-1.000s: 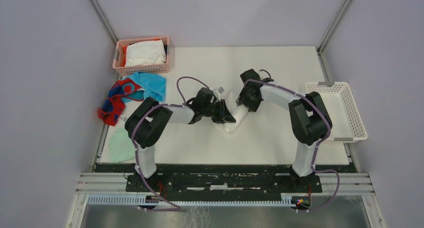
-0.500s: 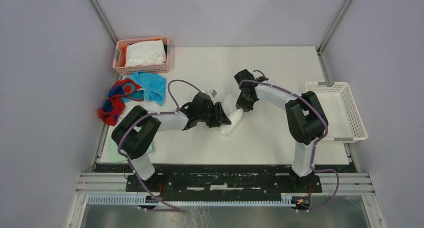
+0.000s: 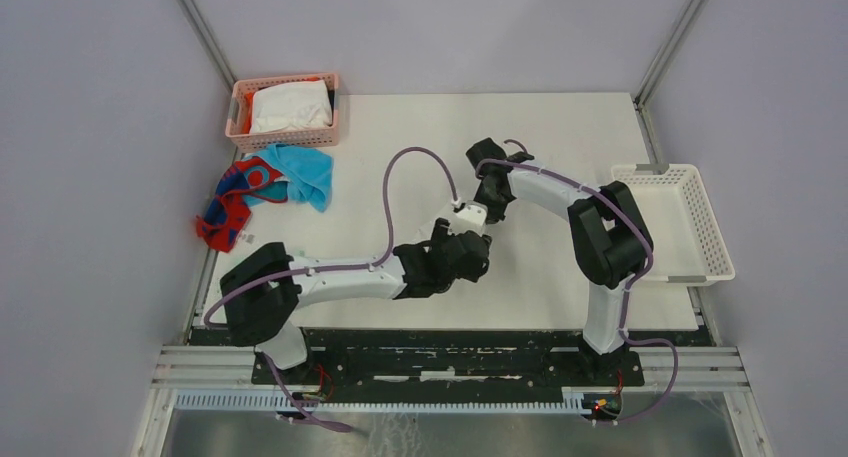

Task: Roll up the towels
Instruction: Roll the towel at the center of the board.

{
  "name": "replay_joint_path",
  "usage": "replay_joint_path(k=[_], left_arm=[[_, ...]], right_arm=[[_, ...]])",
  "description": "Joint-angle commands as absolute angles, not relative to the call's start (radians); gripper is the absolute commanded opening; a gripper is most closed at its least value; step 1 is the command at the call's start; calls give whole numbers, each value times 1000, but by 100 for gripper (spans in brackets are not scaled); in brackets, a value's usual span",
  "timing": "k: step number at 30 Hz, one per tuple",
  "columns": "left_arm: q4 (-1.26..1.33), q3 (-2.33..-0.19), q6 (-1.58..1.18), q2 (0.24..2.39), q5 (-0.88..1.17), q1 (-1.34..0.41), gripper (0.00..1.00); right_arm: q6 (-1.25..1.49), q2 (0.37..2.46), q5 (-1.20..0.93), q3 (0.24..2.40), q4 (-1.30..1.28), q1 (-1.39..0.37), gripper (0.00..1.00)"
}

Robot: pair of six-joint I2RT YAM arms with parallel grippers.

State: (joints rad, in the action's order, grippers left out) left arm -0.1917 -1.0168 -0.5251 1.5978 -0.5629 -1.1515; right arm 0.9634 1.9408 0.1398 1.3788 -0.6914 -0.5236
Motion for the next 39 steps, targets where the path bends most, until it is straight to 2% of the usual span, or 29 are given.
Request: replay_joint_path(k=[1,8,16,20,24,25,28,35,39], left_arm=[[-164,-1101,-316,1689,-838,-1220,75],[-47,-1162,-120,1852,-877,-1248,76],[-20,-1200,-76,1993,-866,-1247,73],[-44,-1192,-113,2014,-858,-1235,63],[-54,-1134,-195,1950,-732,-1186,39],[-55,-1121,-216,1929,-687,-1171,33],[-46,-1075,-285,1855,-504,-1114,28],[14,-982,-464,1774,-45,-936,27],[60,-953,-561,1787,159,-838,27]], right_arm=[[947,1970,139,1396,-720,-537,13],[936,1967,123,1388,-717,-537,12],[931,1964,106,1386,-713,-537,12],[924,1949,93,1364,-691,-534,12],[913,1897,76,1318,-630,-533,15],[908,1882,69,1308,-614,-531,16],[898,1825,36,1280,-561,-523,26],[911,1706,5,1212,-464,-491,61],[930,1662,-1,1154,-384,-479,73]])
